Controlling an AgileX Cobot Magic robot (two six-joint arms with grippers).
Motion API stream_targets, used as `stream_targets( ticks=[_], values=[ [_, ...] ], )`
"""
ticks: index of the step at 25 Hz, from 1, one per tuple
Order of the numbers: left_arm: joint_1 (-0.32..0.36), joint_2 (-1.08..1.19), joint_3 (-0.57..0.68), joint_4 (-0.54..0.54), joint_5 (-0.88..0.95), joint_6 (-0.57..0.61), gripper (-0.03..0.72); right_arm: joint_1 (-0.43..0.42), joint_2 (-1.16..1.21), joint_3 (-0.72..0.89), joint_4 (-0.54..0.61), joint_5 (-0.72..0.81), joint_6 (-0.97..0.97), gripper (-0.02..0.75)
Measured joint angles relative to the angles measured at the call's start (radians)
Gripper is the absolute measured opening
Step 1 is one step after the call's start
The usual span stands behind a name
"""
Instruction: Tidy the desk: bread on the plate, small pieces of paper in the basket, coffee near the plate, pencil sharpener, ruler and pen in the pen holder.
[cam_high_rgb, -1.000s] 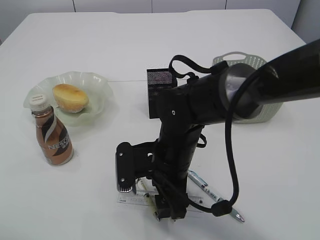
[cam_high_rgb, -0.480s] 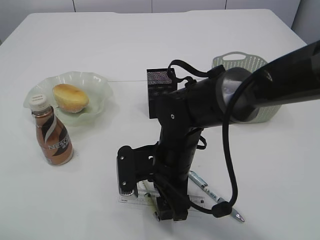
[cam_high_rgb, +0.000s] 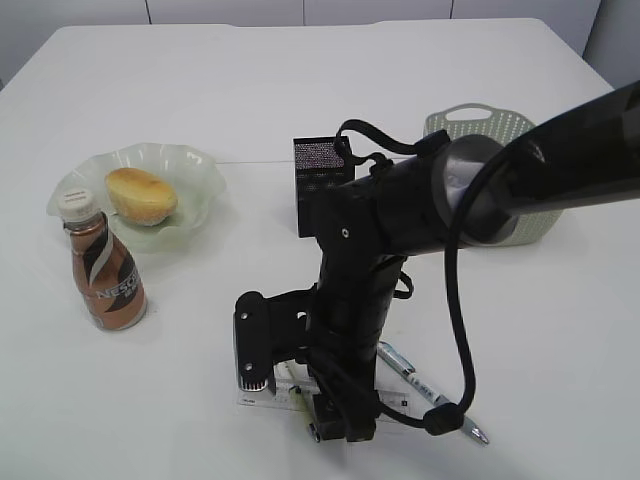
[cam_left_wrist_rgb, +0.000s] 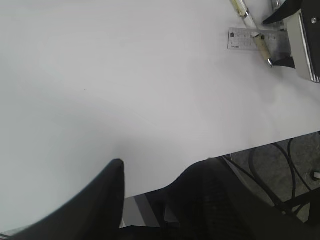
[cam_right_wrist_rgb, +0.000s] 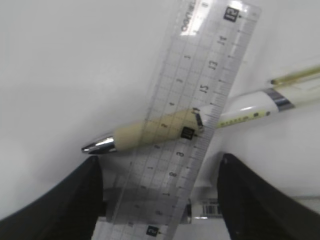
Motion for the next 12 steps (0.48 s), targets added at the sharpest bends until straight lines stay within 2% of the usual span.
stream_targets(
  ticks=[12],
  values=[
    [0.0, 0.0, 0.0, 0.0, 0.0, 0.0, 0.371, 0.0, 0.0, 0.0, 0.02, 0.0, 0.0, 0.553]
  ],
)
